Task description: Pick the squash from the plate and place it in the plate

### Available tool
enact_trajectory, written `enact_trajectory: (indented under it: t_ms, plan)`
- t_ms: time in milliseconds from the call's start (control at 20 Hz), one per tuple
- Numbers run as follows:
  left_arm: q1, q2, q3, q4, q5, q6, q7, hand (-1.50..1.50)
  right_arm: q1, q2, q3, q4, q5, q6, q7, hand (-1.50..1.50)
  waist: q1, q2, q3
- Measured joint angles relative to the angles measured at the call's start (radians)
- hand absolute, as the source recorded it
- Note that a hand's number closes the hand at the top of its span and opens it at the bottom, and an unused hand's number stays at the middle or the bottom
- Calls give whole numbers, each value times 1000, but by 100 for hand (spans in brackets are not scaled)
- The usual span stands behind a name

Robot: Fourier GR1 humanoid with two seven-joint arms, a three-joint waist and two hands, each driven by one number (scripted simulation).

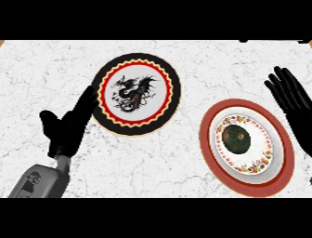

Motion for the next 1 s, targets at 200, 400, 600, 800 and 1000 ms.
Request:
enact_trajectory:
  t_ms: [200, 400, 600, 800, 1000]
  plan:
    - [15, 17, 8, 12, -38, 28, 11, 0, -55, -8, 36, 37, -84, 175, 14, 150, 8, -4, 2]
    - [37, 45, 18, 38, -63, 51, 25, 0, -150, -107, 52, -11, -15, 296, -2, 150, 18, -25, -3]
    - [73, 42, 12, 43, -79, 73, 25, 0, -166, -172, 48, -6, 245, 254, -172, 150, 12, -20, 1]
    - [77, 42, 9, 30, -91, 85, 34, 0, -81, -61, 49, 153, 137, 310, -300, -150, 18, -2, 7]
    - [84, 40, 5, 18, -100, 93, 44, 0, -74, -56, 71, 300, 123, 482, -479, -150, 20, 0, 8]
